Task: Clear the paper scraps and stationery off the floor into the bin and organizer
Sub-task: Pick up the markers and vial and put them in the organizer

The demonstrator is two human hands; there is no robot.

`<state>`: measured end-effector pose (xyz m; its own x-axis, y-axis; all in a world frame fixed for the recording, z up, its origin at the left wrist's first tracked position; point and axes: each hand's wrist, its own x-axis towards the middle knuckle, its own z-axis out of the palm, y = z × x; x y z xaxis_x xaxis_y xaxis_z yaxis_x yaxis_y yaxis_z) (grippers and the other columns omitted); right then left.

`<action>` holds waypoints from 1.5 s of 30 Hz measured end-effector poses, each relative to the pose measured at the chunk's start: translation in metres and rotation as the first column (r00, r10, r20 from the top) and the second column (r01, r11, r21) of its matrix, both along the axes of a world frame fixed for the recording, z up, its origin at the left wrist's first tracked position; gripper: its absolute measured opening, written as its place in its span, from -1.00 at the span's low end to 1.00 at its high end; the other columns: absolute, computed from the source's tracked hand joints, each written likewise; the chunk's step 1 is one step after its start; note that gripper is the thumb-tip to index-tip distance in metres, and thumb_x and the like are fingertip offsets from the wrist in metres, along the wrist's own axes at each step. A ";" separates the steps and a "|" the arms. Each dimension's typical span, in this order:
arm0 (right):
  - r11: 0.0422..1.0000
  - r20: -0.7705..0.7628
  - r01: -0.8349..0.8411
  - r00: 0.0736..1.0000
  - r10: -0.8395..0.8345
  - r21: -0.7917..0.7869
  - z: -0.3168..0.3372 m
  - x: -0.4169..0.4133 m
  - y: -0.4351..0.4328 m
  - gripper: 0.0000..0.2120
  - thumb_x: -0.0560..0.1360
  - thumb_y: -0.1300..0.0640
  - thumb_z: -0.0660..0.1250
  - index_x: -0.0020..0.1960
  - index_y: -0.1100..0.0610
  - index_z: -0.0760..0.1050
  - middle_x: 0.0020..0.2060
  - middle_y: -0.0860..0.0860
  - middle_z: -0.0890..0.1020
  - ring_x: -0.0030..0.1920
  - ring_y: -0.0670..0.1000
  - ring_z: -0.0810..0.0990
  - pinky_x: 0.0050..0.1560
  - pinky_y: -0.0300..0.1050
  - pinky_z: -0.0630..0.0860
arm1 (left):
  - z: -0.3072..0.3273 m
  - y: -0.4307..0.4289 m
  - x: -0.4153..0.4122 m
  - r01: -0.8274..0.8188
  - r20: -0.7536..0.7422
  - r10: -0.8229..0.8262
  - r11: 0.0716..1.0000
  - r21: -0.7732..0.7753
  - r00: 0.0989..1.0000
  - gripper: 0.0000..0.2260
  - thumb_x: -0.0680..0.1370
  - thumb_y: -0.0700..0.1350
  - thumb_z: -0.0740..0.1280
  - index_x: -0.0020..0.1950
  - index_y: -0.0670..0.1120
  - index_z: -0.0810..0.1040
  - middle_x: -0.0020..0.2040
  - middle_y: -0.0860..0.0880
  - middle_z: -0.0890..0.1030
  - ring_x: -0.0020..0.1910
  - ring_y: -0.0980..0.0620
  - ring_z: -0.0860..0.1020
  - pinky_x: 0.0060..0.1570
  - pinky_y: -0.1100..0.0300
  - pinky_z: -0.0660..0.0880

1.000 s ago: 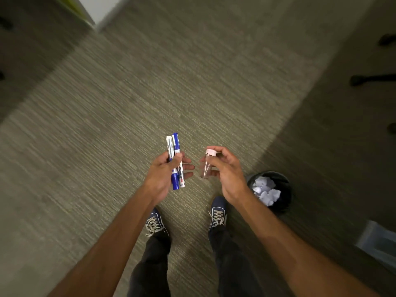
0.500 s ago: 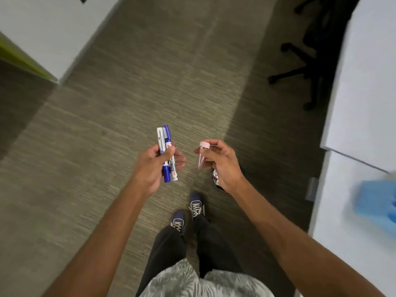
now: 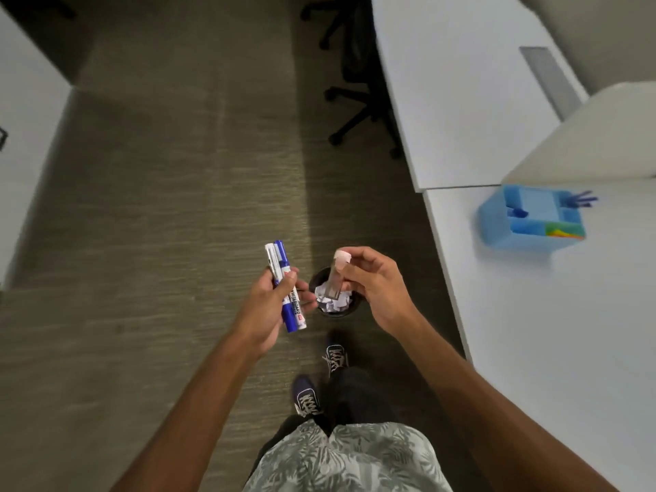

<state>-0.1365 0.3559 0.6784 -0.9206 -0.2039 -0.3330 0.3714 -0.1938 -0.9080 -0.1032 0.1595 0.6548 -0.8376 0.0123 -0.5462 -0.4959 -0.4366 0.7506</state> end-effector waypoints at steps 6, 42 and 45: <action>0.979 -0.044 0.183 0.983 -0.179 0.091 0.012 0.015 0.055 -0.78 0.51 0.23 0.45 0.15 0.14 0.63 0.01 0.19 0.70 -0.05 0.04 0.67 -0.17 -0.17 0.59 | 0.009 0.063 -0.016 0.171 -0.054 -0.168 0.984 0.050 0.984 -0.89 0.67 -0.19 0.20 0.16 -0.16 0.46 -0.22 -0.09 0.62 -0.24 -0.08 0.65 -0.14 -0.05 0.63; 0.467 -0.187 0.826 0.536 -0.823 0.314 -0.021 -0.091 0.415 -0.77 0.46 0.20 0.52 0.07 0.10 0.57 -0.09 -0.05 0.70 -0.14 -0.07 0.71 -0.10 -0.09 0.70 | 0.041 0.408 -0.209 0.657 -0.028 -0.660 0.751 -0.066 0.751 -0.83 0.67 -0.11 0.21 0.21 -0.13 0.50 -0.09 -0.12 0.70 0.01 -0.17 0.70 -0.01 0.02 0.66; 0.354 -0.220 0.825 0.482 -0.848 0.441 -0.036 -0.111 0.440 -0.80 0.47 0.18 0.50 0.05 0.06 0.57 -0.12 -0.09 0.67 -0.14 -0.09 0.69 -0.07 -0.09 0.70 | 0.035 0.423 -0.225 0.697 -0.014 -0.700 0.713 -0.076 0.714 -0.84 0.67 -0.09 0.22 0.16 -0.13 0.51 -0.11 -0.10 0.71 0.00 -0.17 0.70 0.07 -0.04 0.64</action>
